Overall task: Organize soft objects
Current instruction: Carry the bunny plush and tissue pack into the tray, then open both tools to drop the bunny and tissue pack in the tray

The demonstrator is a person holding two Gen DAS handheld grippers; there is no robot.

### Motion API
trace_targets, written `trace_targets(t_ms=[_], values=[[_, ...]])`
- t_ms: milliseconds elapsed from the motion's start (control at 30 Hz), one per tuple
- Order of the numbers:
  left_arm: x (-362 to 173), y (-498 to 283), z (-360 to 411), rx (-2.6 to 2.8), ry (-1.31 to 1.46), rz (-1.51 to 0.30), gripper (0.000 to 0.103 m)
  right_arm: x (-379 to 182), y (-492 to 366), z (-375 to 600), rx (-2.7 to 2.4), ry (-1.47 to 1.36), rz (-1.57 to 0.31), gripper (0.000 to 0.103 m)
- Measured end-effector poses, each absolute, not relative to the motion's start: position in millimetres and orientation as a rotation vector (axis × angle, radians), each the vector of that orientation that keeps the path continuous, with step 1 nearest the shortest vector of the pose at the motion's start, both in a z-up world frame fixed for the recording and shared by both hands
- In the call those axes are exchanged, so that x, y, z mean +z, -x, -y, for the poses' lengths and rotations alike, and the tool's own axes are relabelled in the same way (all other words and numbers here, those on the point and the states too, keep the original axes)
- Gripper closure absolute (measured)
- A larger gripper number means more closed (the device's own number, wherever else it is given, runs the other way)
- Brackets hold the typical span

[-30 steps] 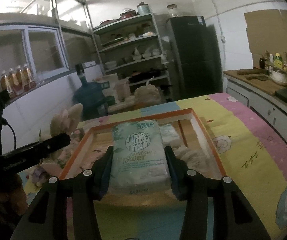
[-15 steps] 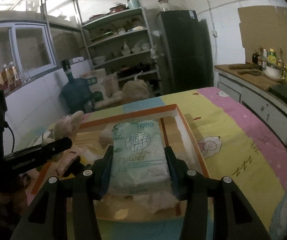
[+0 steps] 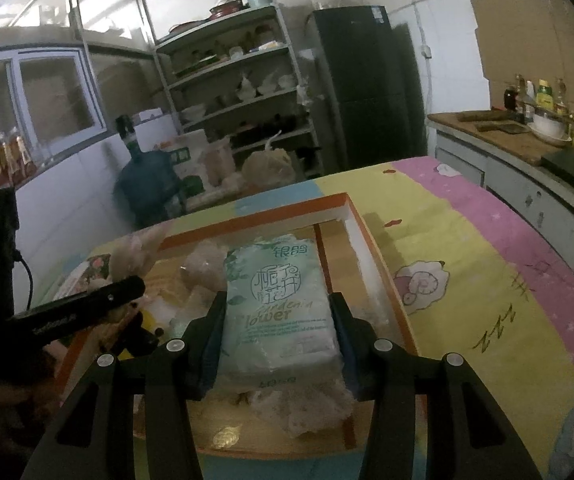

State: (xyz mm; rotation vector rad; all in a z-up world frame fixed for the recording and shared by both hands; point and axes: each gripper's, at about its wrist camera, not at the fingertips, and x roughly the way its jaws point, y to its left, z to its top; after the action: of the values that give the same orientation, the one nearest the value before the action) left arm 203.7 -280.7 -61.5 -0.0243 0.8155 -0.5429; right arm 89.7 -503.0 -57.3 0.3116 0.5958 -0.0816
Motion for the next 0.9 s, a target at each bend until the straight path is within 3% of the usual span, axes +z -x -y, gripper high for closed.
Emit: trace_targets(t_ms=[467,533,767,900], values=[[-64.9,-210.1,287.7,-0.546,0.015,-0.855,0.050,-63.1,-101.3,503.8,-0.081,-0.325,-0.637,0.050],[-63.7,-208.3,287.5,-0.550,0.019,-0.845,0.047,-63.1,-101.5,503.9,-0.084,-0.329,-0.638,0.048],[-53.8,-193.2,287.4,-0.541,-0.006,-0.777,0.019,-61.7,-96.7,501.6,-0.089,-0.334,-0.623,0.039],[-43.4,-185.5,282.4,-0.549,0.008,-0.751,0.019,-59.0,-91.9,498.4,-0.094,-0.333,-0.616,0.039]])
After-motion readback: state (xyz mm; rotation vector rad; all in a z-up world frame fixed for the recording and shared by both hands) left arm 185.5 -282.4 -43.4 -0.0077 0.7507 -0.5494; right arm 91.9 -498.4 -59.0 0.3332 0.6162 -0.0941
